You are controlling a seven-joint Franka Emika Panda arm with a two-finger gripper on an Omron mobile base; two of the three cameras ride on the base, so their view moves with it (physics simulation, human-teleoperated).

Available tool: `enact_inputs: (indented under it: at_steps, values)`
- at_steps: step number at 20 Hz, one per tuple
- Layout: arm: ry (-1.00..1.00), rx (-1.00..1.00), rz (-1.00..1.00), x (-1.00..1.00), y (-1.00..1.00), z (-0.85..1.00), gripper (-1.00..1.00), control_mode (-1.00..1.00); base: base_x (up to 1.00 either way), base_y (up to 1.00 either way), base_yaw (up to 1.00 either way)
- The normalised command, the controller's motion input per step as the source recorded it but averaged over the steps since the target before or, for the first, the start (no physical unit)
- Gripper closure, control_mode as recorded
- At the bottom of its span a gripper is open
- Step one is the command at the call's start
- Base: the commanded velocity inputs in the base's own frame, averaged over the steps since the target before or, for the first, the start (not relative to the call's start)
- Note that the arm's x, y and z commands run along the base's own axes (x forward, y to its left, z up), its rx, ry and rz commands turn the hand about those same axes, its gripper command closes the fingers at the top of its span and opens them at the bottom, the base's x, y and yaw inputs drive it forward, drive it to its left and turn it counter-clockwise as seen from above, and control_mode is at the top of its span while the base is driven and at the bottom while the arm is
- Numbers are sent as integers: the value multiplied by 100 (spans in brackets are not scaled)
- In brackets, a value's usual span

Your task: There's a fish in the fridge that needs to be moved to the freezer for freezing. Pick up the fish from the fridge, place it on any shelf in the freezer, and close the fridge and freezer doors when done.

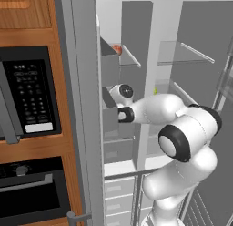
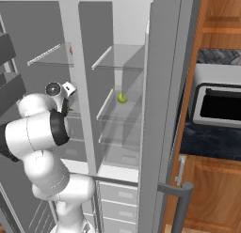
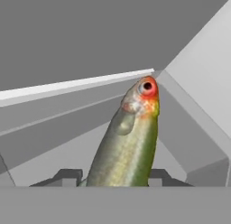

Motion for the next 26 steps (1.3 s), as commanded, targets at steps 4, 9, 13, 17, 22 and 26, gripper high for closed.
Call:
enact_inputs:
  at_steps: [4,9,13,17,22,26]
  values:
    - [0,0,0,45,0,-18,100,-100,0,0,0]
    - [0,-2,0,43,0,-43,100,-100,0,0,0]
    - [0,-3,0,49,0,-48,100,-100,0,0,0]
    - [0,-3,0,53,0,-49,100,-100,0,0,0]
    - [-1,-4,0,31,7,-50,-100,-100,0,0,0]
    - [-4,0,1,-6,0,-28,-100,-100,0,0,0]
